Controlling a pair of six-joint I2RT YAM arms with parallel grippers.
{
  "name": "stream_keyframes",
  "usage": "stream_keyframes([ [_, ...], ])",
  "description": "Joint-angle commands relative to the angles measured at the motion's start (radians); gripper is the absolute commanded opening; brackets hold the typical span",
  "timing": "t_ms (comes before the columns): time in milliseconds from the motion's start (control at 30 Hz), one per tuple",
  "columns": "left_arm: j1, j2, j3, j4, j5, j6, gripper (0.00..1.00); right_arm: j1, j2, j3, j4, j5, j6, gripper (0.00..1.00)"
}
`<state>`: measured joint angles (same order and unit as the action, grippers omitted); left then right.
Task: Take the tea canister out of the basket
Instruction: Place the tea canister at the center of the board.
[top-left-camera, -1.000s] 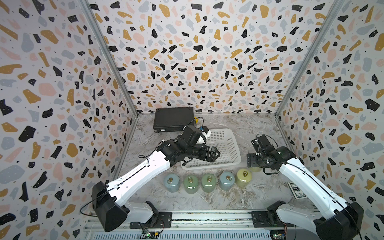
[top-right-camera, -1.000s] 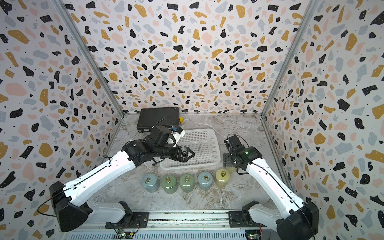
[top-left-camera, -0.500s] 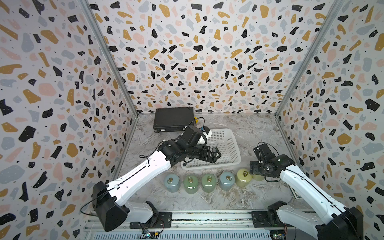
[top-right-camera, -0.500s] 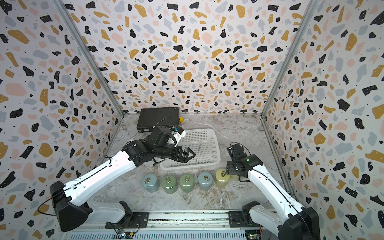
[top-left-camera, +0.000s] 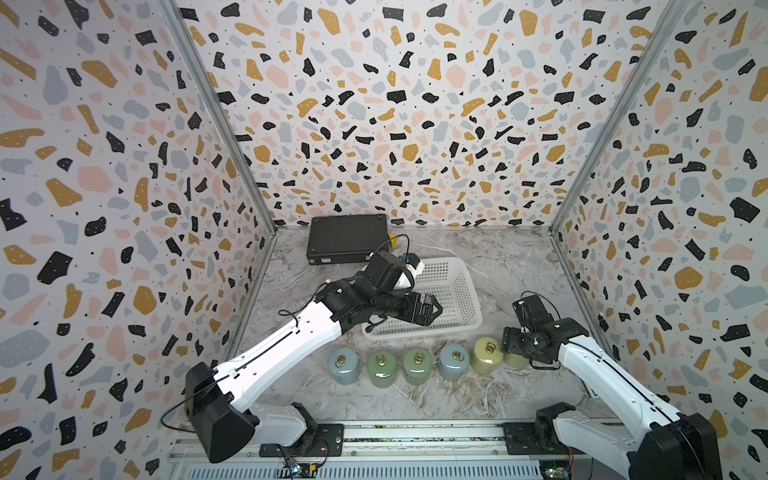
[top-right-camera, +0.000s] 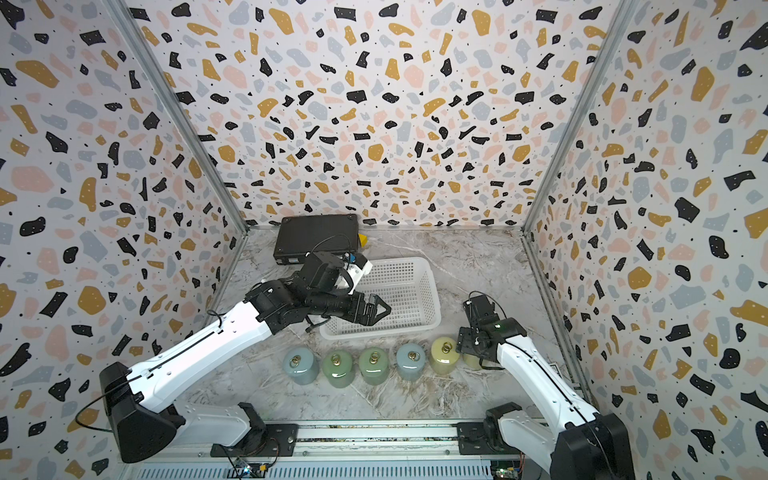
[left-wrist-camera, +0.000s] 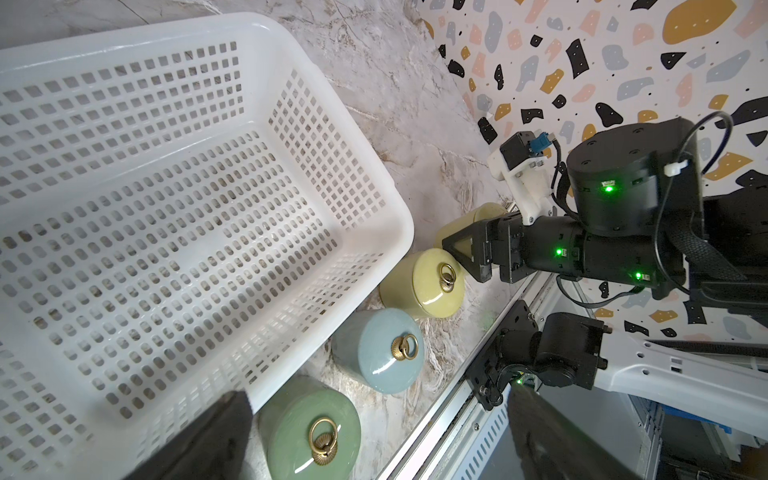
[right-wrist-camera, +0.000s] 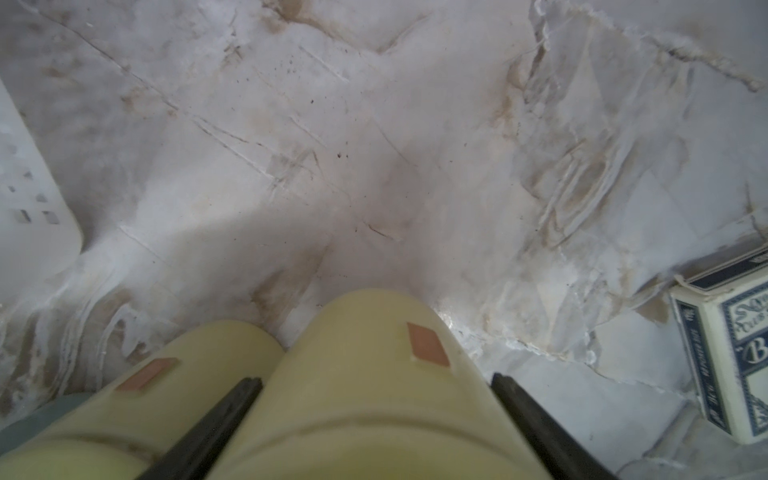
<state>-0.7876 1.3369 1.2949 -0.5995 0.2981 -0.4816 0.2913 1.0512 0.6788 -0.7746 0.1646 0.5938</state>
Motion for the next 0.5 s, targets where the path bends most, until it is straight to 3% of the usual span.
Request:
stream_keyframes([
  [0,-0.007,0.001,0.025,0.012,-0.002,0.02,1.0,-0.026,-0.007,-0.001,0.069,-0.026,-0.008,0.82],
  [467,-0.007,0.0,0.027,0.001,-0.013,0.025,1.0,-0.091,0.036,-0.067,0.145,-0.068,-0.028,0.82],
])
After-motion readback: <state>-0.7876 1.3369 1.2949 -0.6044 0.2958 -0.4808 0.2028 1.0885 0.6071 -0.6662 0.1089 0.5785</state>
